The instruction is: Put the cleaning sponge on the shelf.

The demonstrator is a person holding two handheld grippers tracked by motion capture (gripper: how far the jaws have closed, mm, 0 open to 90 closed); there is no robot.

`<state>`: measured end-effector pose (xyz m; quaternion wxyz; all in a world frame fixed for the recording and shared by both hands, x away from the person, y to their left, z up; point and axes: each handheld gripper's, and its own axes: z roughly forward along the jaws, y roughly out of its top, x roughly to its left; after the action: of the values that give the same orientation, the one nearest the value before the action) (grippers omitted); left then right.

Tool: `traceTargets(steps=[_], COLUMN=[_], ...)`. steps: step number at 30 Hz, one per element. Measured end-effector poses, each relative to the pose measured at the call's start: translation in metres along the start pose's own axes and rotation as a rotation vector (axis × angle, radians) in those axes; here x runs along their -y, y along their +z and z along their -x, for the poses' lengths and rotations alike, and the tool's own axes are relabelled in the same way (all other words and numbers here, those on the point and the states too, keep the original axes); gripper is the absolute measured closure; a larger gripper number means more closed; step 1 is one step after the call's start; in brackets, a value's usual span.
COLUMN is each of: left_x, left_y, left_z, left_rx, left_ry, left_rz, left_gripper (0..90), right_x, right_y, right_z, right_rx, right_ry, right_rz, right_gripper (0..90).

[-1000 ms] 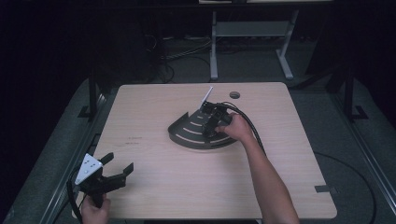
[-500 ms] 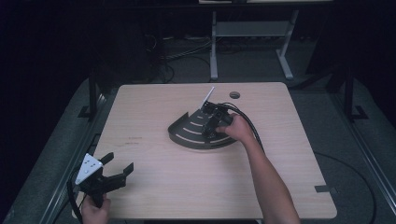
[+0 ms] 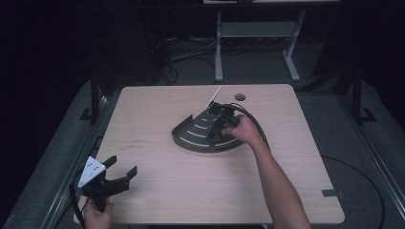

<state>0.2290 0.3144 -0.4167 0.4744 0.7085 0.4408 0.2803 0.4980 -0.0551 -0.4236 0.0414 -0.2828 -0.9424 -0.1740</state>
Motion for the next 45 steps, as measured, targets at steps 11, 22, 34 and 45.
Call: traceTargets(steps=[11, 22, 34, 45], left_x=[0.000, 0.000, 0.000, 0.001], left_y=[0.000, -0.001, -0.001, 0.001], left_z=[0.000, 0.001, 0.002, 0.003], left_rx=[0.000, 0.004, 0.009, 0.010], left_ry=[0.001, -0.002, -0.002, 0.002], left_rz=[-0.001, 0.008, 0.005, -0.002], left_gripper=[13.7, 13.7, 13.7, 13.7], right_x=[0.004, 0.013, 0.023, 0.035], right_y=[-0.017, -0.036, -0.049, -0.062], right_z=[-0.003, -0.006, -0.010, -0.010], right_rx=[0.000, -0.009, 0.005, 0.010], right_ry=[-0.005, 0.003, -0.012, -0.008], right_rz=[0.038, 0.073, 0.074, 0.084], right_gripper=[20.8, 19.1, 18.9, 18.4])
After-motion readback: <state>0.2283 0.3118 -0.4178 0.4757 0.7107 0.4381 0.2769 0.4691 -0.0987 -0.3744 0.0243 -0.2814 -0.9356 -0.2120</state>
